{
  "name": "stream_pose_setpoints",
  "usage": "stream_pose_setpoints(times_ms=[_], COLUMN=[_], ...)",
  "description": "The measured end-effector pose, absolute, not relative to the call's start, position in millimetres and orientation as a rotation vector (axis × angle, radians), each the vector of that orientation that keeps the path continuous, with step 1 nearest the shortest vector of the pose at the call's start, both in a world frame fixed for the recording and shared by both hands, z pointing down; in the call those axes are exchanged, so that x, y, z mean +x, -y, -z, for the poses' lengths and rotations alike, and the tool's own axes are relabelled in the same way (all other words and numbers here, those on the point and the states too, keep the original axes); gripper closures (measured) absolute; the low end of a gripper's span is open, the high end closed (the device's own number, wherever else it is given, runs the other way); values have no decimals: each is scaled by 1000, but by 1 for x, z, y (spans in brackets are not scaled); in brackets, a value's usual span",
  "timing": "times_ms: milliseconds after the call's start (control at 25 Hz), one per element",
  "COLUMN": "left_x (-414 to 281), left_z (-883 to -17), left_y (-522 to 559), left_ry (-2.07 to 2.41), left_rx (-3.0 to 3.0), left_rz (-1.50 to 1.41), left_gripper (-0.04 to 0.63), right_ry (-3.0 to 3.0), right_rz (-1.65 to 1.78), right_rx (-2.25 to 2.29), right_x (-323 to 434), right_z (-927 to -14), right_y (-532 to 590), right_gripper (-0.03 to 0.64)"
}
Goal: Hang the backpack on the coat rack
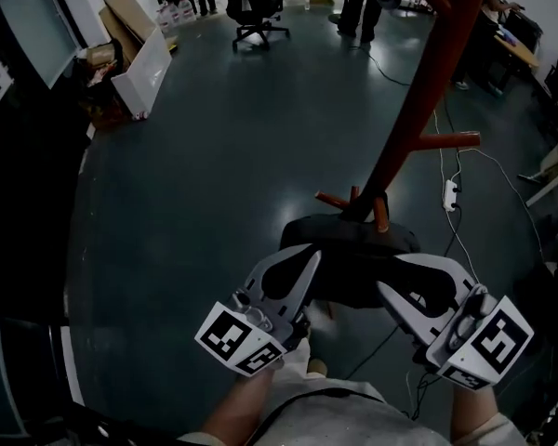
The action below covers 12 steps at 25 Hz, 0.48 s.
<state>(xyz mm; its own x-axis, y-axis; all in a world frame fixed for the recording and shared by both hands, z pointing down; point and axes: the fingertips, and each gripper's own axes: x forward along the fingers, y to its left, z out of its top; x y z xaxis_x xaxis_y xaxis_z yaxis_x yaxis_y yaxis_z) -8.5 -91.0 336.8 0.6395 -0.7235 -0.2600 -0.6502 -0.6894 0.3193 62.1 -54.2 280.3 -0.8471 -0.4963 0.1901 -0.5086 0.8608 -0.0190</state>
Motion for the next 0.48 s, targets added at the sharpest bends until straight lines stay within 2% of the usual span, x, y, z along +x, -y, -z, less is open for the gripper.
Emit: stream_pose_setpoints(times_ms=[120, 200, 320, 480], left_x=[-10, -10, -11, -13], left_z=[-337, -336, -333, -327], left_y=[78, 68, 53, 38], left_ry=[1149, 1154, 1157, 1182], left_rx=[2655, 2653, 2648, 2655], left_rz=[548, 549, 546, 536], left_gripper=[584, 584, 584, 584], right_ry=[2831, 2804, 2761, 2760], right_rz=[-118, -144, -115, -103], right_rx=[799, 875, 968, 969], right_x=[56, 60, 65, 64], right_z=[-290, -296, -301, -301], right_y=[41, 37, 29, 12], right_gripper=[536, 577, 598, 601])
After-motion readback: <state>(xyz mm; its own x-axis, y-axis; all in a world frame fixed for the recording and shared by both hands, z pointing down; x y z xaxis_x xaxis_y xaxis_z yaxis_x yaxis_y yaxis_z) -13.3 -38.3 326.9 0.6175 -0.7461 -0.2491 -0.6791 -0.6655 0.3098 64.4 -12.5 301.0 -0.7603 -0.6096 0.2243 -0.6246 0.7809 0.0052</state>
